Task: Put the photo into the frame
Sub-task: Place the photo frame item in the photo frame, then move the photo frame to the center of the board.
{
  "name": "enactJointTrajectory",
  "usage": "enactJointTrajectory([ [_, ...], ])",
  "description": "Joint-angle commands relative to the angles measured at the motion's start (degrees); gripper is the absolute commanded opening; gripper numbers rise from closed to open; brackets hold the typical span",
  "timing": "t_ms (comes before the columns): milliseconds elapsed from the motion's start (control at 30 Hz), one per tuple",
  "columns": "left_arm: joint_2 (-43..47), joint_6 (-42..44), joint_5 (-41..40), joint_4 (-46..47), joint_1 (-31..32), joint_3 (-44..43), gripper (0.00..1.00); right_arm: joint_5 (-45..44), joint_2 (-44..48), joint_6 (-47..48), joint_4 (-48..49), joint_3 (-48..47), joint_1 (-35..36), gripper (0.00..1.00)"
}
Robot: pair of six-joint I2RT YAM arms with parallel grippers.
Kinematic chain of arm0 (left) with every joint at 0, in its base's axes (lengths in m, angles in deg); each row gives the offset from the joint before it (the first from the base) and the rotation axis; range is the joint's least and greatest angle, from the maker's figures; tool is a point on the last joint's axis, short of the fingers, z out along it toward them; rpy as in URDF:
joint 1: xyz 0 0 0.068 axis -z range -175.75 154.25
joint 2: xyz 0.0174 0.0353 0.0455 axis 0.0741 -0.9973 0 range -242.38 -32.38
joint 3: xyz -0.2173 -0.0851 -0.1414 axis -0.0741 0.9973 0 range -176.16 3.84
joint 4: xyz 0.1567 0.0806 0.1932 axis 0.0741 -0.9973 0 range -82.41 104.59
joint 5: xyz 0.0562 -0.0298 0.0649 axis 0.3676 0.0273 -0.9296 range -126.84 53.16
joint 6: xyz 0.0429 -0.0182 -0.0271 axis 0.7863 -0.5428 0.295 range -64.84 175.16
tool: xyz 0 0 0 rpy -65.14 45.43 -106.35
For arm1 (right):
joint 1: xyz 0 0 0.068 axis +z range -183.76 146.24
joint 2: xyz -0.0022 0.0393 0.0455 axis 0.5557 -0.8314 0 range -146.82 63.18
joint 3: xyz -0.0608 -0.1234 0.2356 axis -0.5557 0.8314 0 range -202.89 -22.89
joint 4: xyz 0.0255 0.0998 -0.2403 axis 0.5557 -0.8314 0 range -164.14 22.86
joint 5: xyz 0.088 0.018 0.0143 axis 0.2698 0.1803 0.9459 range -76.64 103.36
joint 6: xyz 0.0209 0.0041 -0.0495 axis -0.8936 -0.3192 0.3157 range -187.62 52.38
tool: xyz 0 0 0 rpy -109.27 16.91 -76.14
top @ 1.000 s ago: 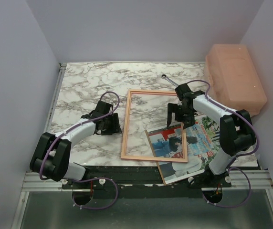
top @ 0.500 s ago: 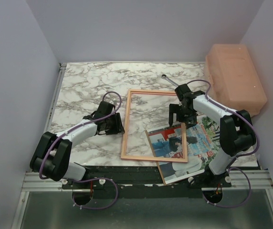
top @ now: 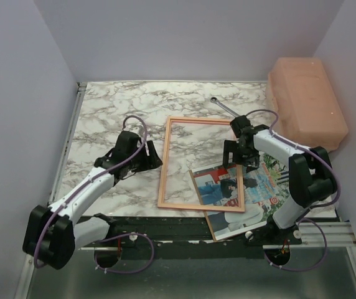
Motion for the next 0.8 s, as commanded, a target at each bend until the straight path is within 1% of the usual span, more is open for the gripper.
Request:
enactJointTrajectory([
  [0,10.2,0.7,-0.5,-1.0,0.2,0.6,0.72,7.5,-1.6,-1.0,4.4,3.2,-0.3,1.0],
  [133,18.4,0.7,0.5,-0.8,0.1,1.0,0.81,14.4,-0.2,-1.3,7.1,4.3,-0.2,0.99],
  [267,23.3,0.8,0.9,-1.3,0.0,0.8,0.84,20.7,-0.6,-2.2,9.7,3.7,-0.3,0.98],
  [333,24.3,0.8,0.9,-2.2,0.0,0.3,0.84,23.6,-1.4,-3.0,11.5,3.5,-0.1,0.98],
  [433,24.8,1.1,0.9,-3.3,-0.1,-0.3,0.84,25.6,-3.2,-3.9,12.5,2.0,0.7,0.97],
  [567,24.7,1.0,1.3,-3.3,0.0,-0.5,0.84,26.7,-5.4,-5.3,13.8,-1.2,2.5,0.97],
  [767,24.4,1.0,1.6,-3.2,-0.1,-0.2,0.84,28.4,-11.4,-7.4,16.0,-7.5,6.2,0.96],
])
